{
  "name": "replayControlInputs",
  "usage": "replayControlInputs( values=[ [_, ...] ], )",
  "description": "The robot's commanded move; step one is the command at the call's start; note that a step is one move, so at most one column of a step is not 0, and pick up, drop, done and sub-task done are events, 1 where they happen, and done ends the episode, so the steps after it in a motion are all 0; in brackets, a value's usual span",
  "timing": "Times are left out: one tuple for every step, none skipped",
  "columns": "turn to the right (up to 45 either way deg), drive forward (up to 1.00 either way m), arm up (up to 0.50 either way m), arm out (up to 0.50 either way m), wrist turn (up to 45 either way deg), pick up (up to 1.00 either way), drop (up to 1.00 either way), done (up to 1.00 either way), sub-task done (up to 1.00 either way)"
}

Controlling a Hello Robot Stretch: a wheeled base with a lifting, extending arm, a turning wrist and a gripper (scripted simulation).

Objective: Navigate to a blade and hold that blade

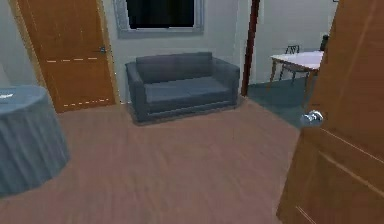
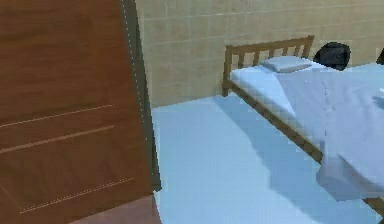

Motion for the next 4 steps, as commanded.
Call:
replayControlInputs(
  values=[
    [-3.0, 0.00, 0.00, 0.00, 0.0, 0.00, 0.00, 0.00, 0.00],
    [0.0, 1.00, 0.00, 0.00, 0.0, 0.00, 0.00, 0.00, 0.00],
    [45.0, 0.00, 0.00, 0.00, 0.0, 0.00, 0.00, 0.00, 0.00],
    [6.0, 0.00, 0.00, 0.00, 0.0, 0.00, 0.00, 0.00, 0.00]
  ],
)
